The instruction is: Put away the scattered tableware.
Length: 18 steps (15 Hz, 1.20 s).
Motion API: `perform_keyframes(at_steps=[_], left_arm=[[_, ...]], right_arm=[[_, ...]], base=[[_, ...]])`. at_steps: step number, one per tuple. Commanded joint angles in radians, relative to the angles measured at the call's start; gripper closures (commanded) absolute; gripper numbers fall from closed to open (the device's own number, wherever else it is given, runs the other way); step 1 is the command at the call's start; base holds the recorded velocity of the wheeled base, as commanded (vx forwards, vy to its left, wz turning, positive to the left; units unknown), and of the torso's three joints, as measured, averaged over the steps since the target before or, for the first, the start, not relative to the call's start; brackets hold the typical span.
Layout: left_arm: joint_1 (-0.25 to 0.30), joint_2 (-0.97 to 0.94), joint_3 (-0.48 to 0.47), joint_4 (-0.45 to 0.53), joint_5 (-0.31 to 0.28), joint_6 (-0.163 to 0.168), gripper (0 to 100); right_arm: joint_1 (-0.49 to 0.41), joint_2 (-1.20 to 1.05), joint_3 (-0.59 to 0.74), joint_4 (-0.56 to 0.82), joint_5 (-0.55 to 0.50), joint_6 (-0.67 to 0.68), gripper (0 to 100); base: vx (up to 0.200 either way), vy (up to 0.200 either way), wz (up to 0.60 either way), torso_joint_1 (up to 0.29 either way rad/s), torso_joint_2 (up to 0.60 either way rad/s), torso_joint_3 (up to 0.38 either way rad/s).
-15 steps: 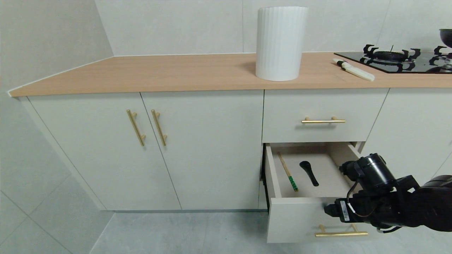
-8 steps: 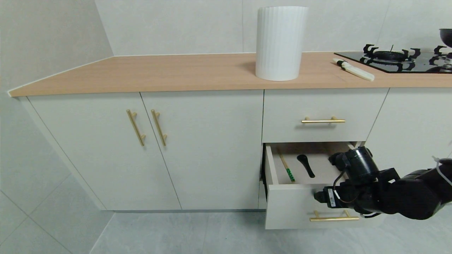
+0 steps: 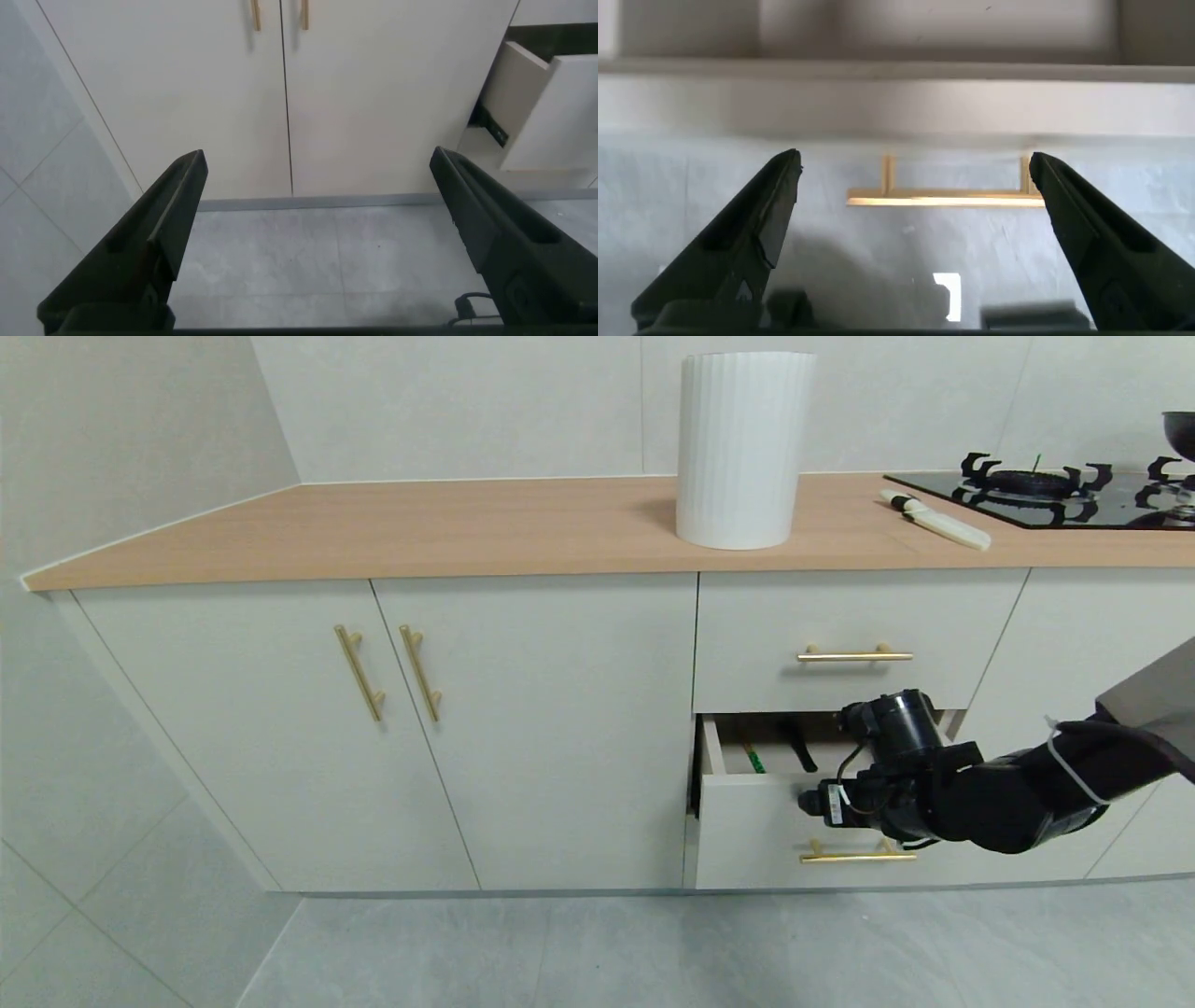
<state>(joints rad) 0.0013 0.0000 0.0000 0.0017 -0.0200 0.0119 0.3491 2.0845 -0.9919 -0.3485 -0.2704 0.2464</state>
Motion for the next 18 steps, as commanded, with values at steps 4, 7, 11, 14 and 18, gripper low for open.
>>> perform_keyframes(at_steps=[4, 7, 11, 14, 18], left_arm=[[0.0, 0.002, 0.0, 0.0, 0.0, 0.0, 0], [0.0, 0.002, 0.0, 0.0, 0.0, 0.0, 0], [0.0, 0.002, 0.0, 0.0, 0.0, 0.0, 0], [0.0, 0.002, 0.0, 0.0, 0.0, 0.0, 0], [0.0, 0.002, 0.0, 0.0, 0.0, 0.0, 0]], right_arm=[[-0.085, 0.146, -0.008, -0.245, -0.003, -0.03, 0], [-0.108, 0.206, -0.013, -0.357, -0.004, -0.032, 0], [-0.125, 0.244, -0.017, -0.481, -0.023, -0.03, 0], [-0.128, 0.263, -0.021, -0.558, -0.024, -0.03, 0], [-0.134, 0.31, -0.048, -0.667, -0.029, -0.029, 0]], base=[[0.0, 0.0, 0.0, 0.0, 0.0, 0.0], [0.0, 0.0, 0.0, 0.0, 0.0, 0.0], [0.0, 0.0, 0.0, 0.0, 0.0, 0.0], [0.0, 0.0, 0.0, 0.0, 0.0, 0.0], [0.0, 0.0, 0.0, 0.0, 0.0, 0.0]])
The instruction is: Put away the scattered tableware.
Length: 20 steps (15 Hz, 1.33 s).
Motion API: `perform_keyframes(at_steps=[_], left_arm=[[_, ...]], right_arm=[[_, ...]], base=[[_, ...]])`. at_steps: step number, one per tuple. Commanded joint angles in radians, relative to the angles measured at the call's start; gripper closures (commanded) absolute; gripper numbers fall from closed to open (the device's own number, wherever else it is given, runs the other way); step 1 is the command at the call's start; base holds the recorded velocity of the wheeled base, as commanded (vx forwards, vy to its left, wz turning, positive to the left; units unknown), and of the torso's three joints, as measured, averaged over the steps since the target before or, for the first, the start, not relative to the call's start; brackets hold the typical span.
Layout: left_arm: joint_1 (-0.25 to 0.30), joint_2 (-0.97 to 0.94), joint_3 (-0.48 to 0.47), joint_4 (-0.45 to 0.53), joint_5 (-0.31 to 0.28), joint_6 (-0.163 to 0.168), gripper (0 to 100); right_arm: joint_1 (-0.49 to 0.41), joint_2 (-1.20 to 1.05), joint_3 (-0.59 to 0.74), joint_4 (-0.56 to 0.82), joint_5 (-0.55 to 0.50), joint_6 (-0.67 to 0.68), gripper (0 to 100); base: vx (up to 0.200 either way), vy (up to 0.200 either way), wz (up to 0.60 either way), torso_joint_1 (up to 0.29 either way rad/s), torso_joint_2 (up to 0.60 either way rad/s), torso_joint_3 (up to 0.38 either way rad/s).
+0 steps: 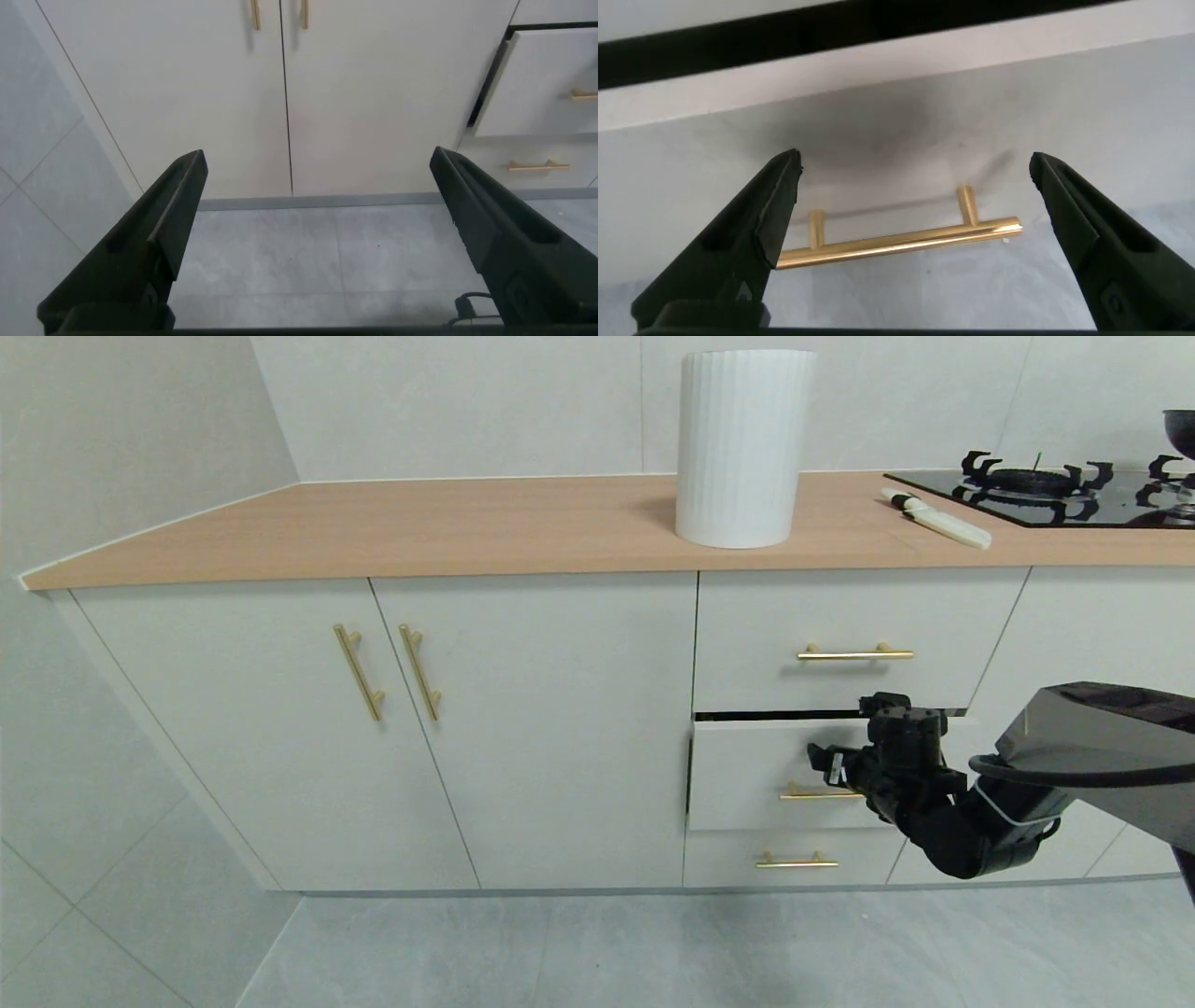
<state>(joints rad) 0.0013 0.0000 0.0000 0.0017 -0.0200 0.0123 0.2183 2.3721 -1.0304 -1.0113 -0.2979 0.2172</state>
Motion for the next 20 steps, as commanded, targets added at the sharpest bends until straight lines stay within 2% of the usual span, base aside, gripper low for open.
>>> perform_keyframes(at_steps=[1, 6, 9, 15, 18, 19, 20], left_arm=[[0.0, 0.002, 0.0, 0.0, 0.0, 0.0, 0], [0.0, 0.002, 0.0, 0.0, 0.0, 0.0, 0], [0.0, 0.002, 0.0, 0.0, 0.0, 0.0, 0], [0.0, 0.002, 0.0, 0.0, 0.0, 0.0, 0], [0.0, 0.002, 0.0, 0.0, 0.0, 0.0, 0], [0.0, 0.002, 0.0, 0.0, 0.0, 0.0, 0], [0.0, 0.002, 0.0, 0.0, 0.0, 0.0, 0]], right_arm=[[-0.01, 0.035, -0.023, -0.016, -0.004, 0.001, 0], [-0.025, 0.07, -0.092, -0.027, -0.023, 0.011, 0], [-0.036, 0.11, -0.138, -0.084, -0.044, 0.011, 0], [-0.039, 0.105, -0.14, -0.092, -0.049, 0.011, 0], [-0.039, 0.055, -0.053, -0.09, -0.037, 0.008, 0], [-0.037, 0.009, 0.029, -0.084, -0.006, 0.005, 0], [-0.037, -0.039, 0.109, -0.084, 0.082, 0.001, 0]], base=[[0.0, 0.0, 0.0, 0.0, 0.0, 0.0], [0.0, 0.0, 0.0, 0.0, 0.0, 0.0], [0.0, 0.0, 0.0, 0.0, 0.0, 0.0], [0.0, 0.0, 0.0, 0.0, 0.0, 0.0], [0.0, 0.0, 0.0, 0.0, 0.0, 0.0], [0.0, 0.0, 0.0, 0.0, 0.0, 0.0], [0.0, 0.0, 0.0, 0.0, 0.0, 0.0]])
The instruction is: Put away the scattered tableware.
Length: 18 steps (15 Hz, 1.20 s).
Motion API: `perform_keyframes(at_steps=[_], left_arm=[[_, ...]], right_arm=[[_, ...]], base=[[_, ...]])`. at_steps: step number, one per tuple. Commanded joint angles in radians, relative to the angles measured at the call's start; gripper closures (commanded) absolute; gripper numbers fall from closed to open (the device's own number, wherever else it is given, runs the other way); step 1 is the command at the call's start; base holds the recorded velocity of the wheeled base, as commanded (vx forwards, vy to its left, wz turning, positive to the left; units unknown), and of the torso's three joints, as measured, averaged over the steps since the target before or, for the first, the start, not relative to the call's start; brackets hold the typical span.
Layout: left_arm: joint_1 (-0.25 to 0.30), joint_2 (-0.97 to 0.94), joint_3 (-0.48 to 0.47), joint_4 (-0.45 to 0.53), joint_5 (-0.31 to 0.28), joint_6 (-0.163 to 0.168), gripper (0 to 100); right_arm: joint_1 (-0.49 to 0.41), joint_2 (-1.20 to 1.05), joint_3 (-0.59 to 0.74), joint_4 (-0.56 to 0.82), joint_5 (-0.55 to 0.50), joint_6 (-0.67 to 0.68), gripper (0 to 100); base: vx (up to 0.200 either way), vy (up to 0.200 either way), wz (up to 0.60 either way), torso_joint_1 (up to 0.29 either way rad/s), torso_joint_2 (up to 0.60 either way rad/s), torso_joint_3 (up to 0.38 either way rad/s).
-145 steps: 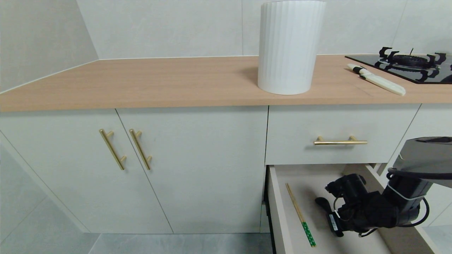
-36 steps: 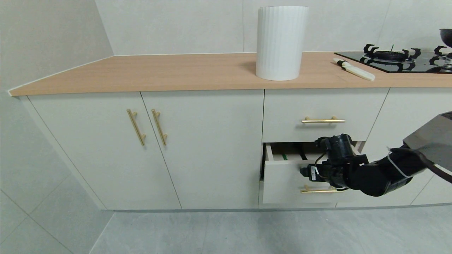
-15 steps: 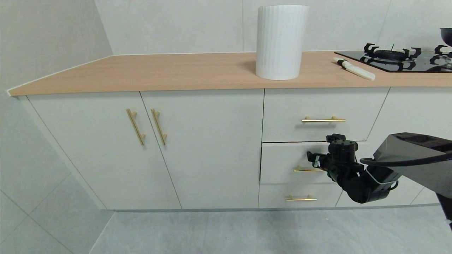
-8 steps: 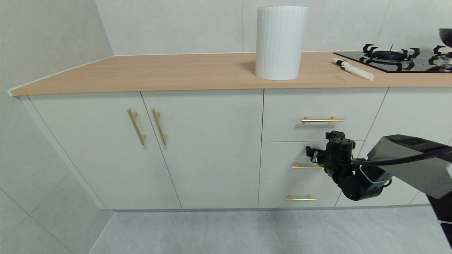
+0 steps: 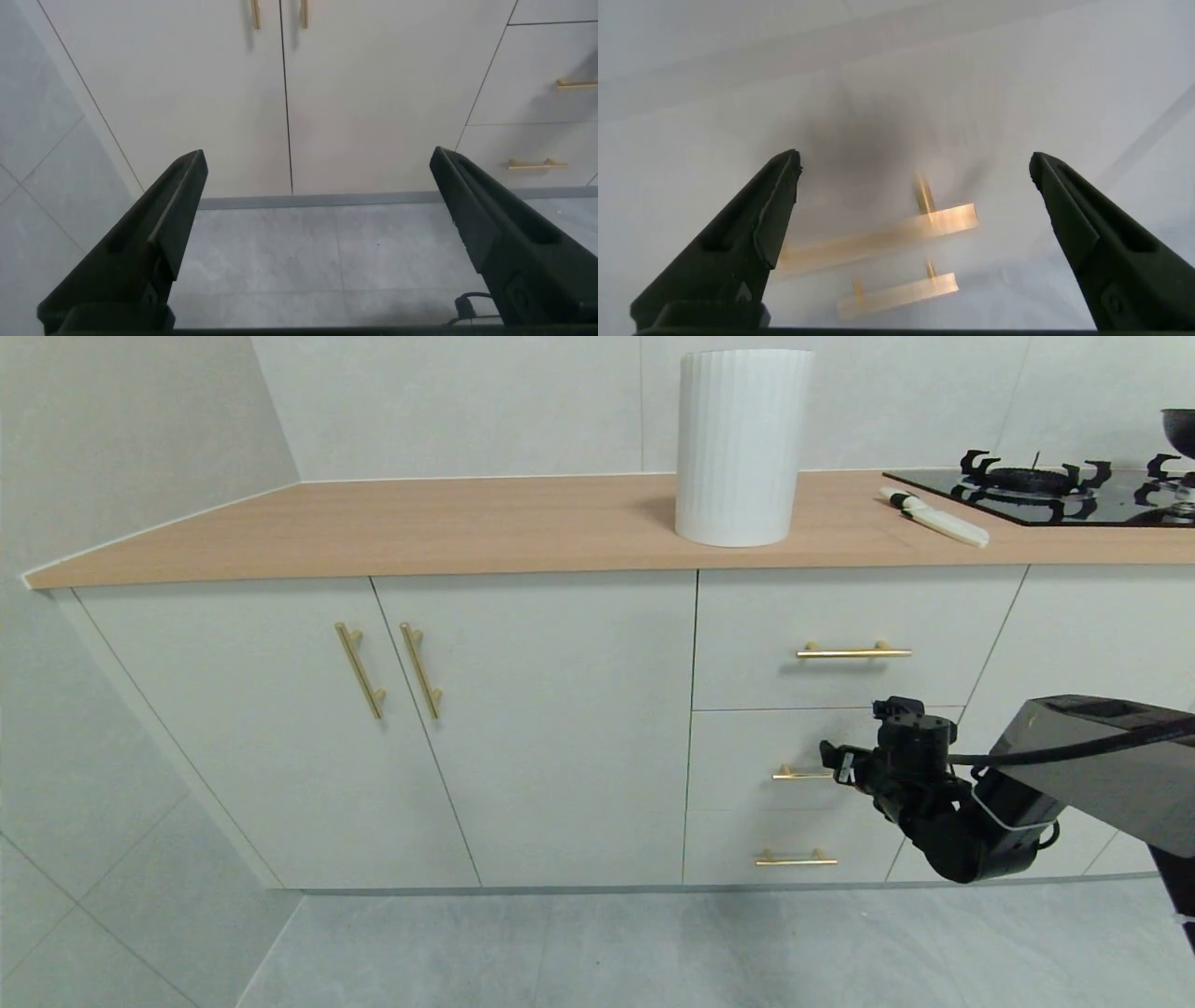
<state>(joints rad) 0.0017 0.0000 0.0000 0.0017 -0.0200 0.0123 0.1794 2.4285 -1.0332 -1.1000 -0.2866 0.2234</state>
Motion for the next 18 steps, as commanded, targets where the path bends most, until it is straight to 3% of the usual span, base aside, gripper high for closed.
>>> perform_keyframes(at_steps=[1, 2, 4, 7, 10, 14, 18], left_arm=[[0.0, 0.002, 0.0, 0.0, 0.0, 0.0, 0], [0.0, 0.002, 0.0, 0.0, 0.0, 0.0, 0], [0.0, 0.002, 0.0, 0.0, 0.0, 0.0, 0], [0.0, 0.002, 0.0, 0.0, 0.0, 0.0, 0], [0.0, 0.002, 0.0, 0.0, 0.0, 0.0, 0], [0.0, 0.002, 0.0, 0.0, 0.0, 0.0, 0], [0.0, 0.002, 0.0, 0.0, 0.0, 0.0, 0]], right_arm=[[0.002, -0.141, 0.17, 0.011, 0.155, -0.007, 0], [0.003, -0.181, 0.211, 0.04, 0.213, -0.009, 0], [0.006, -0.221, 0.219, 0.134, 0.224, -0.03, 0], [0.014, -0.338, 0.248, 0.16, 0.195, -0.087, 0], [0.086, -0.586, 0.349, 0.216, 0.179, -0.114, 0], [0.172, -0.941, 0.535, 0.273, -0.032, -0.213, 0], [0.166, -1.249, 0.693, 0.282, -0.062, -0.259, 0]], base=[[0.0, 0.0, 0.0, 0.0, 0.0, 0.0], [0.0, 0.0, 0.0, 0.0, 0.0, 0.0], [0.0, 0.0, 0.0, 0.0, 0.0, 0.0], [0.0, 0.0, 0.0, 0.0, 0.0, 0.0], [0.0, 0.0, 0.0, 0.0, 0.0, 0.0], [0.0, 0.0, 0.0, 0.0, 0.0, 0.0], [0.0, 0.0, 0.0, 0.0, 0.0, 0.0]])
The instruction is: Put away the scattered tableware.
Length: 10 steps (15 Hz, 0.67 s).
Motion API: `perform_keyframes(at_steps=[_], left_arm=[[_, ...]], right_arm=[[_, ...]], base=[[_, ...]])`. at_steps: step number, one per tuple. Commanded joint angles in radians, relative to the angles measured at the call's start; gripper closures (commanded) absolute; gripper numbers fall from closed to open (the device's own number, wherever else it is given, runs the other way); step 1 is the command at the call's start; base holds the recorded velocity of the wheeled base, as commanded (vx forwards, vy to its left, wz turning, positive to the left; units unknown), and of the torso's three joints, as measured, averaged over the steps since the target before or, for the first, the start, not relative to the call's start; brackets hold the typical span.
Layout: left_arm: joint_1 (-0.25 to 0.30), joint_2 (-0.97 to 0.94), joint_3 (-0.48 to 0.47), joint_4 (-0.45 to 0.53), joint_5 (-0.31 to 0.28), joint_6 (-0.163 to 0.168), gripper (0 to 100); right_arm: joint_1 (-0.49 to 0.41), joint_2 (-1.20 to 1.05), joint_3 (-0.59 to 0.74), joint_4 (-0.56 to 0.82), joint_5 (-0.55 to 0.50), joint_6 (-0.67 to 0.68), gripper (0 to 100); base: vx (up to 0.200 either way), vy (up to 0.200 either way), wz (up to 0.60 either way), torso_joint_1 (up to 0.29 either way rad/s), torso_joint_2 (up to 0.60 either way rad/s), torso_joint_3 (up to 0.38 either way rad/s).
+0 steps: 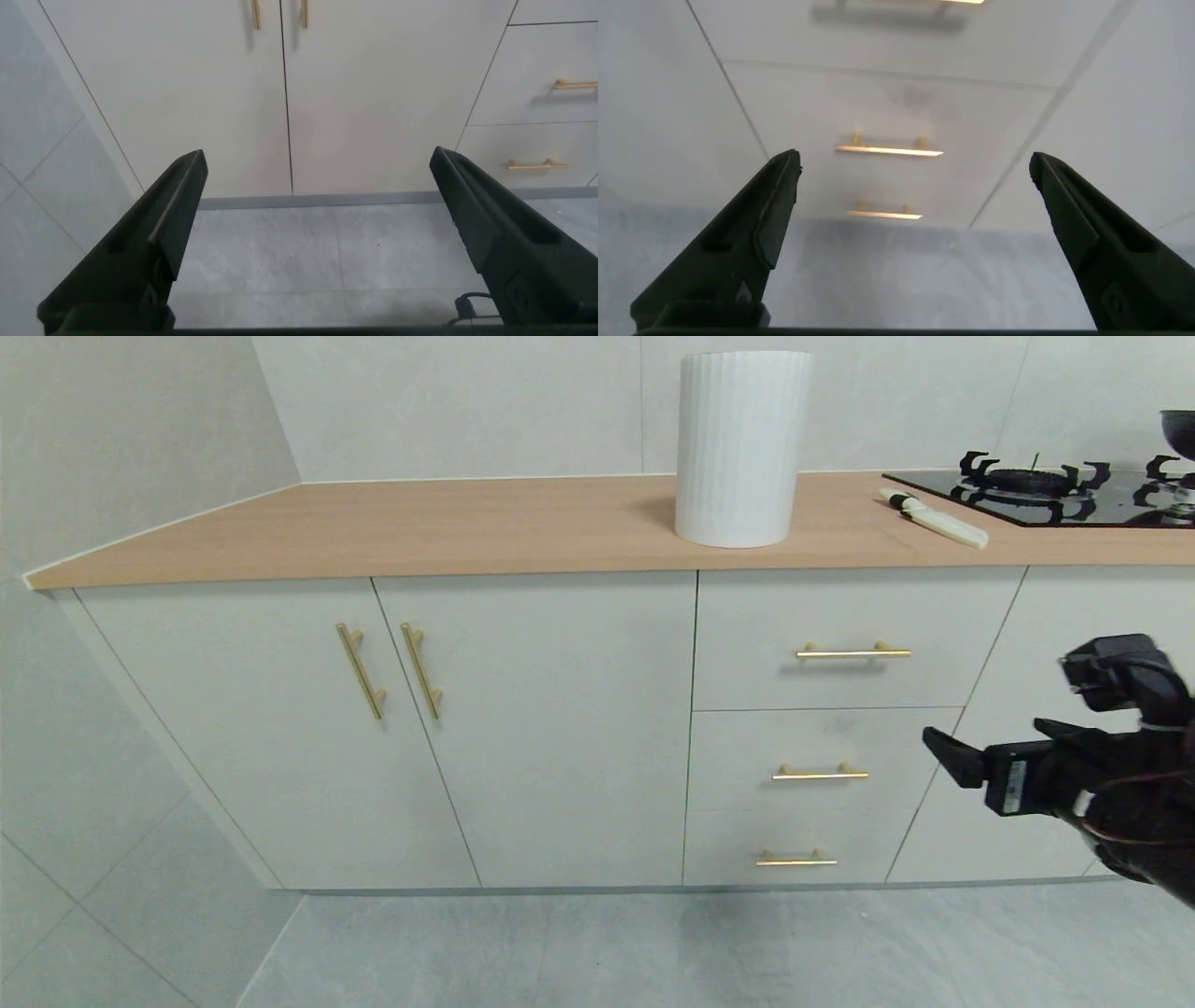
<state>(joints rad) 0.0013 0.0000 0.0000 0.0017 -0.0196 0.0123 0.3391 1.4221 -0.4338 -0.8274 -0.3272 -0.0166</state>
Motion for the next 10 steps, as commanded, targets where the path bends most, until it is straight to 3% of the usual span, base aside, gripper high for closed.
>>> perform_keyframes(at_steps=[1, 3, 4, 6, 7, 10], left_arm=[[0.0, 0.002, 0.0, 0.0, 0.0, 0.0, 0], [0.0, 0.002, 0.0, 0.0, 0.0, 0.0, 0], [0.0, 0.002, 0.0, 0.0, 0.0, 0.0, 0], [0.0, 0.002, 0.0, 0.0, 0.0, 0.0, 0], [0.0, 0.002, 0.0, 0.0, 0.0, 0.0, 0], [0.0, 0.002, 0.0, 0.0, 0.0, 0.0, 0]], right_arm=[[0.001, -0.335, 0.112, 0.03, -0.049, -0.045, 0], [-0.022, -0.485, 0.135, 0.096, -0.116, -0.1, 0], [-0.06, -0.697, 0.147, 0.22, -0.139, -0.131, 0], [-0.173, -0.876, 0.141, 0.416, -0.138, -0.154, 0], [-0.244, -1.036, 0.119, 0.59, -0.119, -0.183, 0], [-0.249, -1.252, 0.076, 0.809, -0.087, -0.184, 0]], base=[[0.0, 0.0, 0.0, 0.0, 0.0, 0.0], [0.0, 0.0, 0.0, 0.0, 0.0, 0.0], [0.0, 0.0, 0.0, 0.0, 0.0, 0.0], [0.0, 0.0, 0.0, 0.0, 0.0, 0.0], [0.0, 0.0, 0.0, 0.0, 0.0, 0.0], [0.0, 0.0, 0.0, 0.0, 0.0, 0.0]])
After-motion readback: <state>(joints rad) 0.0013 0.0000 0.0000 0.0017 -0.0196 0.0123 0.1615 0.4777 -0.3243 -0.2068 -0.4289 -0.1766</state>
